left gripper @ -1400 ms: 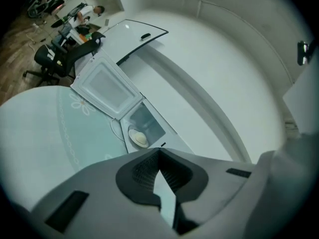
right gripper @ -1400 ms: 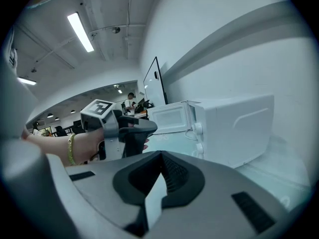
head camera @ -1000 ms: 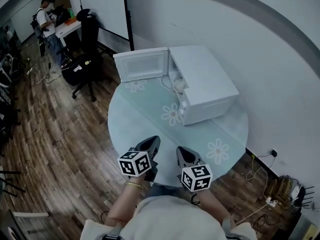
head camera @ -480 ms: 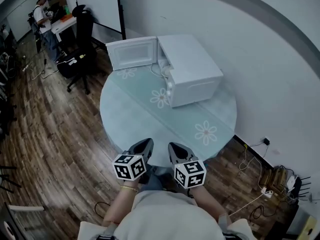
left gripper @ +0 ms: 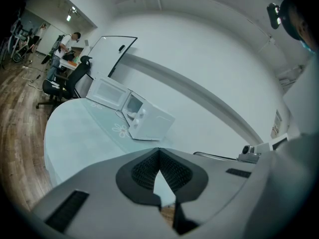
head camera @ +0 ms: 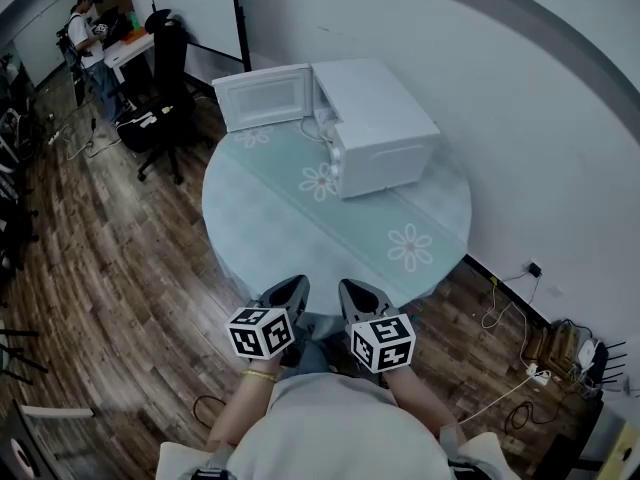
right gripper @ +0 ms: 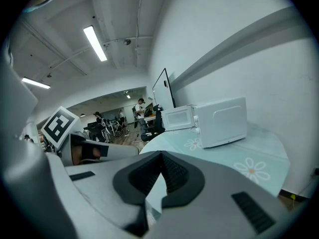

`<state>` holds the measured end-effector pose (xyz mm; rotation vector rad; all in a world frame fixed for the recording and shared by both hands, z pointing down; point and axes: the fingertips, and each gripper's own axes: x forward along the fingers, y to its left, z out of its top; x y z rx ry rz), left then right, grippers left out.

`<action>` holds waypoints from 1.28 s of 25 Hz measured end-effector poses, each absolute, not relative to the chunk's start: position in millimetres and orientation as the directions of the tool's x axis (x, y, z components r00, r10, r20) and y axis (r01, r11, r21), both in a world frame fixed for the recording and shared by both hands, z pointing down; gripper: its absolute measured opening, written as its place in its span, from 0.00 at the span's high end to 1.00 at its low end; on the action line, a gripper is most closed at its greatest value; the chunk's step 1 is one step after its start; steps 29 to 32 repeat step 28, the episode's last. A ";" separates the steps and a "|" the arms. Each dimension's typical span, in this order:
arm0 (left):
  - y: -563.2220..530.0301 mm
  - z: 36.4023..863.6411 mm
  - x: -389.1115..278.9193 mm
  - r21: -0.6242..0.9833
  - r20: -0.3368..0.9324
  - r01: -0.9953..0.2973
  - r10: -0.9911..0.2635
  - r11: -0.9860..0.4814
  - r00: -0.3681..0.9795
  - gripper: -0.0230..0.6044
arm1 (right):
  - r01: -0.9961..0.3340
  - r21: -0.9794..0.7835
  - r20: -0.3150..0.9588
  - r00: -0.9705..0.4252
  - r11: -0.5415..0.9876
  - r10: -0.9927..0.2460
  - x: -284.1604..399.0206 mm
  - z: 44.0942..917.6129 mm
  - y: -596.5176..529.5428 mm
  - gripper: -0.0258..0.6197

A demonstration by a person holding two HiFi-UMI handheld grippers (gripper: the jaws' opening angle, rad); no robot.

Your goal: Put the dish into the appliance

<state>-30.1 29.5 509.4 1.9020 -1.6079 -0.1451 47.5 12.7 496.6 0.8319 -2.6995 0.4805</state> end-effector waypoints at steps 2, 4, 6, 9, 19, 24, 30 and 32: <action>32.7 506.7 -30.7 0.528 0.306 -0.848 -0.921 -0.046 0.241 0.94 | -0.580 -0.236 0.346 -0.800 0.780 -0.490 49.1 493.5 15.4 0.95; 36.5 505.1 -31.3 0.526 0.305 -0.849 -0.923 -0.044 0.236 0.94 | -0.579 -0.239 0.342 -0.801 0.779 -0.491 50.4 491.3 18.6 0.95; 40.8 504.3 -31.1 0.524 0.304 -0.851 -0.923 -0.043 0.234 0.94 | -0.579 -0.238 0.338 -0.802 0.780 -0.493 51.6 490.5 22.7 0.95; 44.9 502.9 -28.8 0.520 0.303 -0.853 -0.924 -0.046 0.235 0.94 | -0.580 -0.239 0.333 -0.802 0.778 -0.496 53.3 490.0 27.4 0.95; 54.0 498.8 -16.6 0.519 0.295 -0.853 -0.922 -0.065 0.250 0.94 | -0.583 -0.239 0.326 -0.801 0.776 -0.501 61.4 488.6 39.9 0.95; 57.5 500.4 -13.3 0.528 0.294 -0.847 -0.921 -0.065 0.254 0.94 | -0.580 -0.235 0.323 -0.803 0.780 -0.500 62.3 488.2 45.1 0.95; 61.3 500.4 -8.5 0.530 0.295 -0.846 -0.921 -0.065 0.255 0.94 | -0.580 -0.234 0.325 -0.803 0.780 -0.499 66.6 487.5 50.6 0.95; 61.3 500.4 -8.5 0.530 0.295 -0.846 -0.921 -0.065 0.255 0.94 | -0.580 -0.234 0.325 -0.803 0.780 -0.499 66.6 487.5 50.6 0.95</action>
